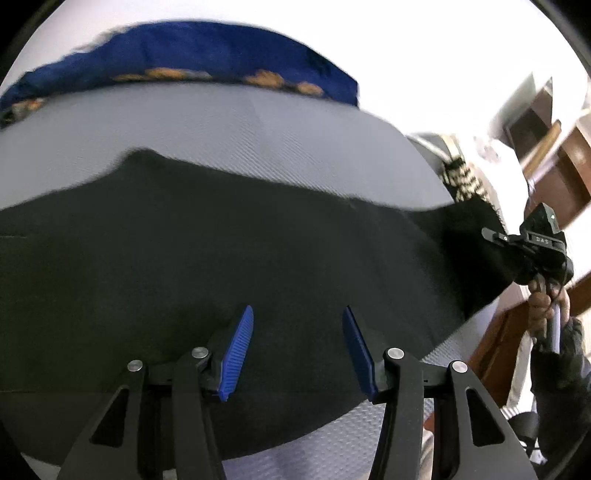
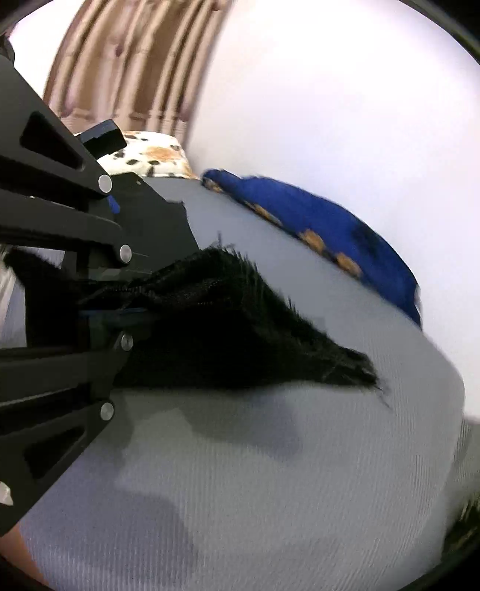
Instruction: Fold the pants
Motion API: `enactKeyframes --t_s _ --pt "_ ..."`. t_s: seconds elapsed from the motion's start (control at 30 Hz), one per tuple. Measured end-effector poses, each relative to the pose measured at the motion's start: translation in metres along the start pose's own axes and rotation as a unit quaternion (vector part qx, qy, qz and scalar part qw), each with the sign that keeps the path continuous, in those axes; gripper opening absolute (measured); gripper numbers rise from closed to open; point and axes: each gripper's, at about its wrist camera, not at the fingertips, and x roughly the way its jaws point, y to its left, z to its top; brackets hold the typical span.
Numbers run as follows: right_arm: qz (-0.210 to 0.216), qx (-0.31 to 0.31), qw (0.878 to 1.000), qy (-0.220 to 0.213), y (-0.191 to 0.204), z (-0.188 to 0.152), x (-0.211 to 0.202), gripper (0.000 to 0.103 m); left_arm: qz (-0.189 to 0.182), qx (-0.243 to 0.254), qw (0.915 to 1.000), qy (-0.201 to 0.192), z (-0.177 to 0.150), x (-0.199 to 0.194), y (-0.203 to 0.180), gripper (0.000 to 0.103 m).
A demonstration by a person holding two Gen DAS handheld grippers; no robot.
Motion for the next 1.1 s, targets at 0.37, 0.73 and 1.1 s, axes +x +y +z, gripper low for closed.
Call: enactKeyframes --t_s 0.37,0.73,1.1 --pt "0.034 -0.107 0.987 0.118 0.147 -0.027 0.173 0.009 0.051 -0.051 0.996 -0.052 -0.003 -0.081 0.08 0.052" --pt "-0.038 -0.231 0.944 0.234 0.194 -0.131 0.281 0.013 0.024 -0.088 0.9939 -0.062 -0.016 -0.098 0.112 0.052" --pt "-0.019 -0.228 0.953 0.199 0.196 -0.12 0.234 0.048 -0.098 -0.114 0.9886 -0.004 -0.015 -0.077 0.094 0.052"
